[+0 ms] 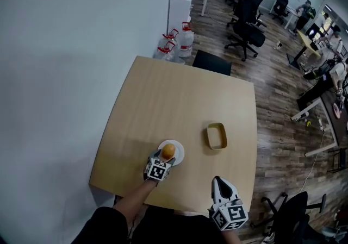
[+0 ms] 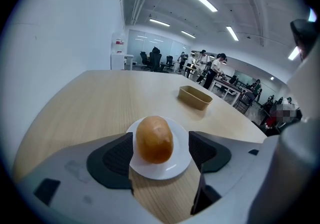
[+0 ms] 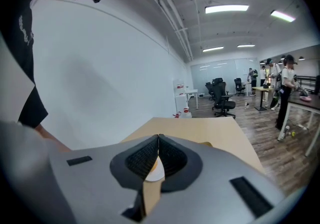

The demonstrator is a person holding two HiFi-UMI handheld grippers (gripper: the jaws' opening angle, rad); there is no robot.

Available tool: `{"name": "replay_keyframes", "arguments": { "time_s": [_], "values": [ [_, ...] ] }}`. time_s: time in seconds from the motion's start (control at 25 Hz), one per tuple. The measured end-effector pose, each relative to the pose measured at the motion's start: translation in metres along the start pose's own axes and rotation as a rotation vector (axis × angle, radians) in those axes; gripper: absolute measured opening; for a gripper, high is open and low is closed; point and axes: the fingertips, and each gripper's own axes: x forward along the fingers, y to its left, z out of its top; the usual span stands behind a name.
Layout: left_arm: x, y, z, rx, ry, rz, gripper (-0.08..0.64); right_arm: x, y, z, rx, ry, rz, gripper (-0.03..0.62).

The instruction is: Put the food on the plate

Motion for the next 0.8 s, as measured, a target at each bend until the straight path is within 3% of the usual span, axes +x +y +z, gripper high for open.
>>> {"name": "replay_keyframes", "arguments": {
  "time_s": [0.12,0.36,0.72,0.76,0.8],
  "values": [
    [-0.029,-0.006,0.004,-0.036,-0.029,0.014,0.322,-0.006,-0.014,0.004,0.011,-0.034,-0.044,0.060],
    [-0.092,-0.026,0.035,-0.104,-0.146,0.044,0.322,-0.012,-0.011,0.009,-0.056,-0.058,-0.016,0.060],
    [-0.205,-0.087,0.091,-0.152,-0.395,0.084,0.318,-0.037,-0.001,-0.003,-0.074,-0.073,0.024,0.060],
    [-0.217,-0.097,0.096,-0.153,-0.428,0.079,0.280,-0.040,-0.001,-0.003,-0.080,-0.073,0.025,0.060],
    [-0.228,-0.105,0.100,-0.156,-0.458,0.076,0.184,-0.044,-0.001,-0.002,-0.082,-0.076,0.029,0.060]
  ]
}}
